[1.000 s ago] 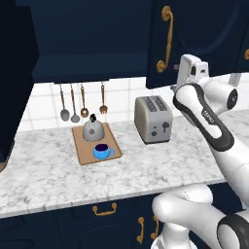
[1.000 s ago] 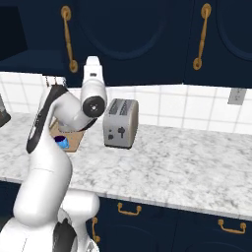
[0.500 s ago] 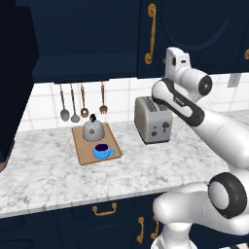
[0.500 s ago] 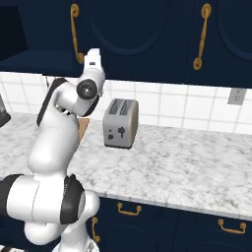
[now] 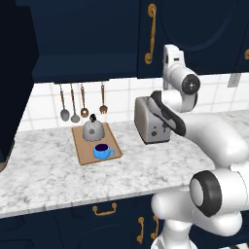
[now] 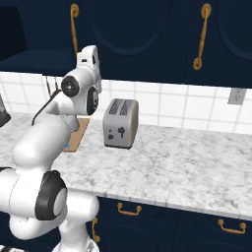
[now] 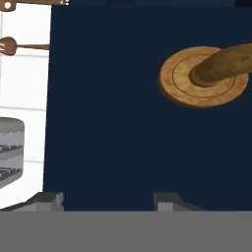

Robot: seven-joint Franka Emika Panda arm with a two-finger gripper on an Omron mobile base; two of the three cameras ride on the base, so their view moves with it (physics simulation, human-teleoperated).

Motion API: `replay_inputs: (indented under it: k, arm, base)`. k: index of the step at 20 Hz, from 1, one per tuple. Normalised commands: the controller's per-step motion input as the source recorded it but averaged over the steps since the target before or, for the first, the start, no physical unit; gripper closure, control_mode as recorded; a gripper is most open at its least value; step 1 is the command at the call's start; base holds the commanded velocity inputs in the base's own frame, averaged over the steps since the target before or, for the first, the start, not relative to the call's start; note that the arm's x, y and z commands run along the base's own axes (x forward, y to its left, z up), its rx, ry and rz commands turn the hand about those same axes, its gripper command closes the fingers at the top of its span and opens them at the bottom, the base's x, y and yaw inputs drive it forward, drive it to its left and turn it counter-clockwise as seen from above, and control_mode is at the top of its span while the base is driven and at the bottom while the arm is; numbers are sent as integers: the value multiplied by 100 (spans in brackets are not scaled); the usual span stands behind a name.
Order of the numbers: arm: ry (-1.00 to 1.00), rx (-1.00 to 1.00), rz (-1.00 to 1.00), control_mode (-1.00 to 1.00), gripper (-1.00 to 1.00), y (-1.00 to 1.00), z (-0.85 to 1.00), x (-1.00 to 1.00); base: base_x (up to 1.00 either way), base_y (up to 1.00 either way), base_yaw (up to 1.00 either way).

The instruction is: Pick the kettle from the counter and place it on the tray. Then pick the mug from the cabinet and place it on the tray. Then close the cabinet doors.

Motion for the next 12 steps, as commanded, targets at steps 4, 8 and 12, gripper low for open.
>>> replay_inputs:
  k: [4,8,12]
  arm:
    - [37,0,-24,-100,-100,-3,0,14]
    - [45,3,-25,-100,-100,-11,-12,-2]
    - [16,11,-13,-100,-100,-9,-16,-69]
  base:
    - [0,0,0]
    - [0,0,0]
    - [0,0,0]
